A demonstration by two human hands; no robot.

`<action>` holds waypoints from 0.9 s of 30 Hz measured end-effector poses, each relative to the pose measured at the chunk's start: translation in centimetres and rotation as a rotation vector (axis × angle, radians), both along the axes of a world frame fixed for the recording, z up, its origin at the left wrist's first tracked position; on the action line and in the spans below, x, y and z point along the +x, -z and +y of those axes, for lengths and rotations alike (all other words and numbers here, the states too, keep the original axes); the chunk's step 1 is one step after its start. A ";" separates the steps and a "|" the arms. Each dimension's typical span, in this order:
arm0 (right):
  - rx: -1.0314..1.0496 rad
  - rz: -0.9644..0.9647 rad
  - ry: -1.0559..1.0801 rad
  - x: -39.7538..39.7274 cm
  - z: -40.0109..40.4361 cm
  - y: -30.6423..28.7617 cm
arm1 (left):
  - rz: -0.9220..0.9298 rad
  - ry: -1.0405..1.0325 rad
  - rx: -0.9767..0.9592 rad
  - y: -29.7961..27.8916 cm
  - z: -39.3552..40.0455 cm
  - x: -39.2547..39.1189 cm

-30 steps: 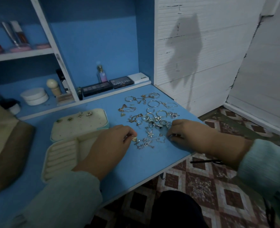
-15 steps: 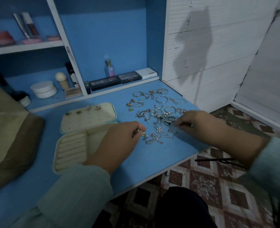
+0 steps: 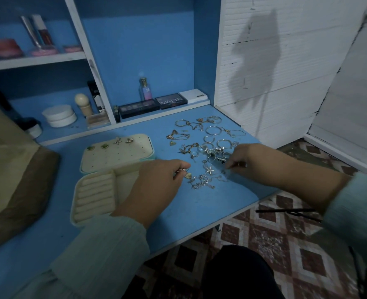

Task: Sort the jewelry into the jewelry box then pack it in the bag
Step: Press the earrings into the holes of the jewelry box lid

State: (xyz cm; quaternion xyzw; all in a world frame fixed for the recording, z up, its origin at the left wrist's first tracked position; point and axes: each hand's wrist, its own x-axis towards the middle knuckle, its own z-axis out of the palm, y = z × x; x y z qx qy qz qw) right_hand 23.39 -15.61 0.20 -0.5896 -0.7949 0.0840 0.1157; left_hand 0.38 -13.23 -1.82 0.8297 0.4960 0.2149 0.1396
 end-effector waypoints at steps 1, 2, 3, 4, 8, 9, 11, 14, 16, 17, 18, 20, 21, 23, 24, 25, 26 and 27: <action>0.014 0.027 -0.022 -0.5 0.2 0.0 | 0.004 -0.010 0.001 -0.1 0.0 0.0; 0.028 0.050 -0.048 -1.1 0.4 0.2 | 0.005 -0.018 0.001 -0.1 -0.1 0.0; 0.042 0.067 -0.073 -1.6 0.5 0.4 | 0.003 -0.026 0.005 -0.2 -0.1 0.0; 0.051 0.072 -0.093 -2.2 0.7 0.6 | -0.001 -0.032 0.009 -0.2 -0.2 0.0; 0.074 0.045 -0.134 -4.0 1.4 1.4 | -0.029 -0.069 0.013 -0.2 -0.3 0.1; 0.073 0.026 -0.131 -4.3 1.5 1.5 | -0.036 -0.075 0.012 -0.1 -0.3 0.1; 0.057 -0.003 -0.116 -4.6 1.7 1.6 | -0.048 -0.081 0.008 0.0 -0.3 0.1; 0.038 -0.004 -0.091 -4.7 1.9 1.6 | -0.057 -0.103 -0.002 0.0 -0.2 0.1; 0.032 0.001 -0.085 -4.6 2.0 1.6 | -0.053 -0.118 0.007 0.0 -0.2 0.1; 0.034 -0.005 -0.088 -4.6 2.0 1.6 | -0.056 -0.125 0.008 0.0 -0.2 0.0; 0.037 -0.013 -0.096 -4.5 2.1 1.6 | -0.072 -0.131 0.007 0.1 -0.2 0.0; 0.040 -0.026 -0.110 -4.3 2.1 1.6 | -0.117 -0.152 0.011 0.1 -0.2 -0.1; 0.042 -0.030 -0.117 -4.1 2.1 1.5 | -0.126 -0.167 0.016 0.1 -0.2 -0.1; 0.039 -0.034 -0.126 -3.9 2.1 1.5 | -0.107 -0.197 0.037 0.0 -0.3 -0.2; 0.036 -0.038 -0.127 -3.8 2.0 1.6 | -0.092 -0.209 0.047 -0.1 -0.4 -0.2; 0.035 -0.041 -0.128 -3.8 2.0 1.6 | -0.077 -0.223 0.055 -0.2 -0.4 -0.3; 0.035 -0.042 -0.129 -3.8 2.0 1.6 | -0.059 -0.239 0.058 -0.3 -0.5 -0.3; 0.037 -0.045 -0.136 -3.9 2.0 1.6 | -0.039 -0.256 0.056 -0.5 -0.5 -0.4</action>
